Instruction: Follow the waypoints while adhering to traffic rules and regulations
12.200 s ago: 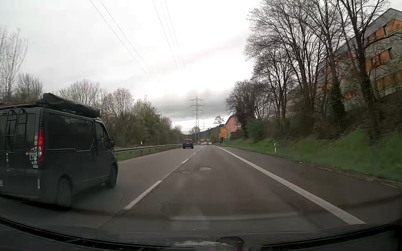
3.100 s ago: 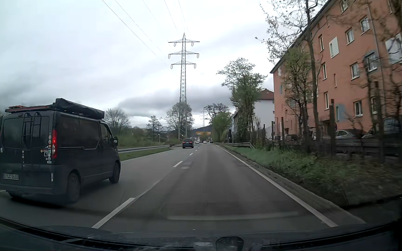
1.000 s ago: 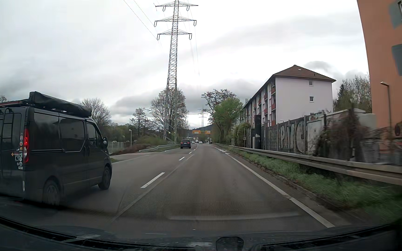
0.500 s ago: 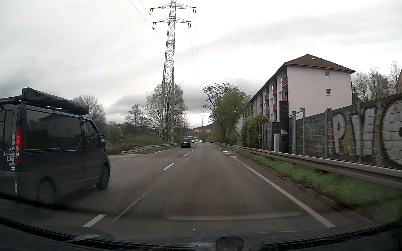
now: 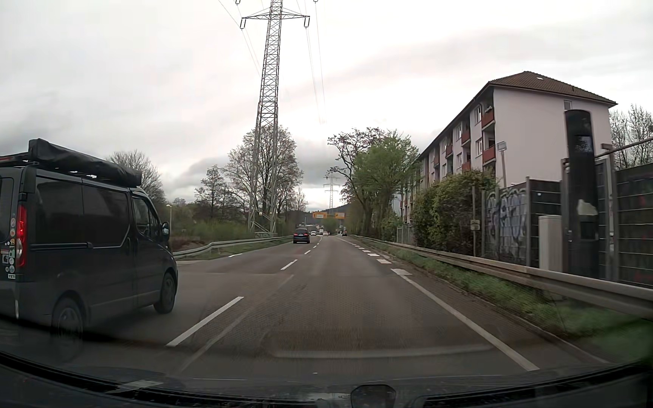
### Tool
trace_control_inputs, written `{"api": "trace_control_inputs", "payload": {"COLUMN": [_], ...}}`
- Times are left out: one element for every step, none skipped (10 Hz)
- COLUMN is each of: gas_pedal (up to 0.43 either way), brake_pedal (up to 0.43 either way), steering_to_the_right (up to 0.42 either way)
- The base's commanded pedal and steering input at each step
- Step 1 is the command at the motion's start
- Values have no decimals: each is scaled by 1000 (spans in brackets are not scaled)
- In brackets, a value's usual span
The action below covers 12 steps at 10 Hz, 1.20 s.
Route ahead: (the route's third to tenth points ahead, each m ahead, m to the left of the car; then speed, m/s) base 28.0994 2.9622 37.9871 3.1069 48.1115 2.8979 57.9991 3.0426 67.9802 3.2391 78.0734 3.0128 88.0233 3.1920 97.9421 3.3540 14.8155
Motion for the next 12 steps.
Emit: {"api": "trace_control_inputs", "payload": {"gas_pedal": [157, 157, 157, 157, 157, 157, 157, 157, 157, 150, 157, 157], "brake_pedal": [0, 0, 0, 0, 0, 0, 0, 0, 0, 0, 0, 0], "steering_to_the_right": [1, 1, 1, 1, 1, 1, 1, 1, 1, 1, 0, 0]}}
